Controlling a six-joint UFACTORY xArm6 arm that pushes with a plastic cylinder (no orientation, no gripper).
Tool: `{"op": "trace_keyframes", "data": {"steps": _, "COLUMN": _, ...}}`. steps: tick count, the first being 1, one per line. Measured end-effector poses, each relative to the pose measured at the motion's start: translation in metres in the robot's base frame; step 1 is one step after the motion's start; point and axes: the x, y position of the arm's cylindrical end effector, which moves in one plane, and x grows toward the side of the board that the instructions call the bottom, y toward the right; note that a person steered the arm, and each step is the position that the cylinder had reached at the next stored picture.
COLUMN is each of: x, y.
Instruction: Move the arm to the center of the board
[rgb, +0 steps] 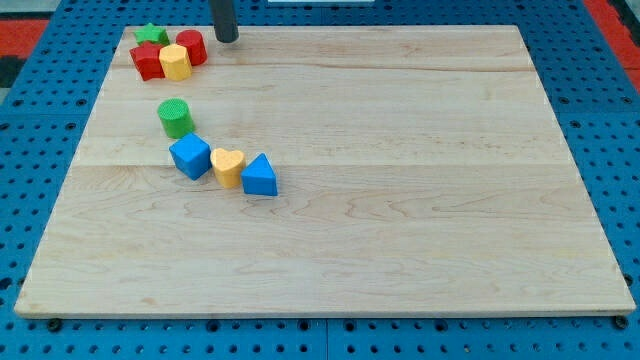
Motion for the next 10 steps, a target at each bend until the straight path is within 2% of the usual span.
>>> {"op": "trace_keyframes", "data": {"steps": 3, "x": 0.0, "y": 0.008}}
{"op": "trace_keyframes", "data": {"steps": 4, "x": 0.0, "y": 0.068}}
{"op": "trace_keyframes", "data": {"steps": 5, "x": 0.028, "y": 0.164}}
{"op": "trace_keyframes", "data": {"steps": 6, "x": 0.085, "y": 0.209}}
{"op": "trace_keyframes", "data": {"steps": 7, "x": 0.14, "y": 0.227}}
{"op": "trace_keyframes", "data": {"steps": 8, "x": 0.186, "y": 0.179}}
{"op": "trace_keyframes", "data": {"steps": 9, "x": 0.212, "y": 0.154}}
{"op": "trace_keyframes", "data": {"steps": 10, "x": 0.221, "y": 0.144}}
